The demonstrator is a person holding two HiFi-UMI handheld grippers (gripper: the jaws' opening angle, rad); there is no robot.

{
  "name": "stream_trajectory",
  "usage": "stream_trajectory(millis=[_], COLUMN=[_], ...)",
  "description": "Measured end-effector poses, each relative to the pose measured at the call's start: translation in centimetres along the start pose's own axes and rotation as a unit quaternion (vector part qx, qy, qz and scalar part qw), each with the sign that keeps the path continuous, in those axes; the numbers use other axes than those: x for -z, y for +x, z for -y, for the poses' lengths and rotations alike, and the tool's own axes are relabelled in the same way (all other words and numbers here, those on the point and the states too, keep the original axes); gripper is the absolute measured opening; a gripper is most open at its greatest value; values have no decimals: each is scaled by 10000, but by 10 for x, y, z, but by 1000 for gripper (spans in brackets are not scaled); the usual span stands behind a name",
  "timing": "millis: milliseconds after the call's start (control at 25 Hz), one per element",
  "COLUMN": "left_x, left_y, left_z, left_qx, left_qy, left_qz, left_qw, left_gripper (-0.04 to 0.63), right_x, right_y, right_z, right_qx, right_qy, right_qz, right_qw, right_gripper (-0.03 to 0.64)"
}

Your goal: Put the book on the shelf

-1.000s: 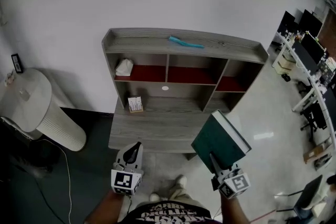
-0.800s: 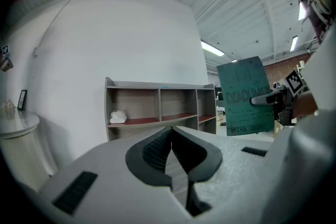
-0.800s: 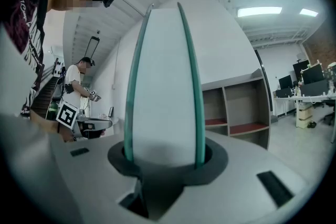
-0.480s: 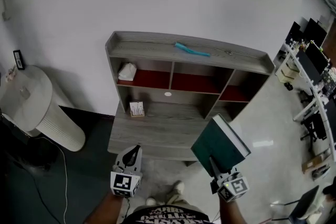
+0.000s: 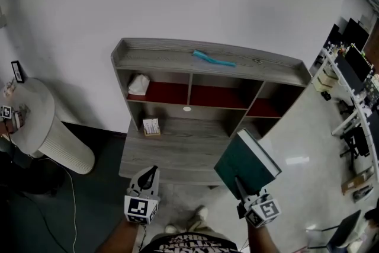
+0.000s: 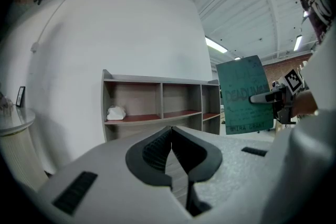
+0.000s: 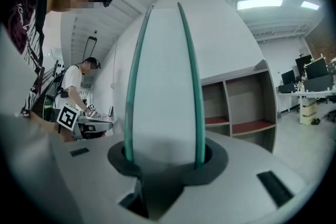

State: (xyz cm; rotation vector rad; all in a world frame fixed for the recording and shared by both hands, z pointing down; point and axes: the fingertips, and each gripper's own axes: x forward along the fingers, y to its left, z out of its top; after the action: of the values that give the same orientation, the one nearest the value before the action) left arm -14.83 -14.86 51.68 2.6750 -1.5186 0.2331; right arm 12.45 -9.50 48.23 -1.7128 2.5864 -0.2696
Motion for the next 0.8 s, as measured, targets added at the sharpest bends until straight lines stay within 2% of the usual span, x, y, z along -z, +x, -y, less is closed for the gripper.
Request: stream_trajectory(millis=[200, 400, 800], left_x=[-1, -9, -22], left_y=[17, 35, 68], left_z=[2, 7, 14], left_qx=[58, 128, 104], left_qy=[5, 76, 140], left_qz=[-25, -28, -30], left_qw=[10000, 9999, 9998], left_gripper=[8, 8, 8], right_x=[7, -5, -7], right_y=[4, 16, 32], right_z=[17, 20, 52], right_qx=[-37, -213, -330], right_qy=[-182, 4, -160], right_qz=[-65, 134, -53], right_qw=[9998, 9997, 9993], right_gripper=[163, 163, 163])
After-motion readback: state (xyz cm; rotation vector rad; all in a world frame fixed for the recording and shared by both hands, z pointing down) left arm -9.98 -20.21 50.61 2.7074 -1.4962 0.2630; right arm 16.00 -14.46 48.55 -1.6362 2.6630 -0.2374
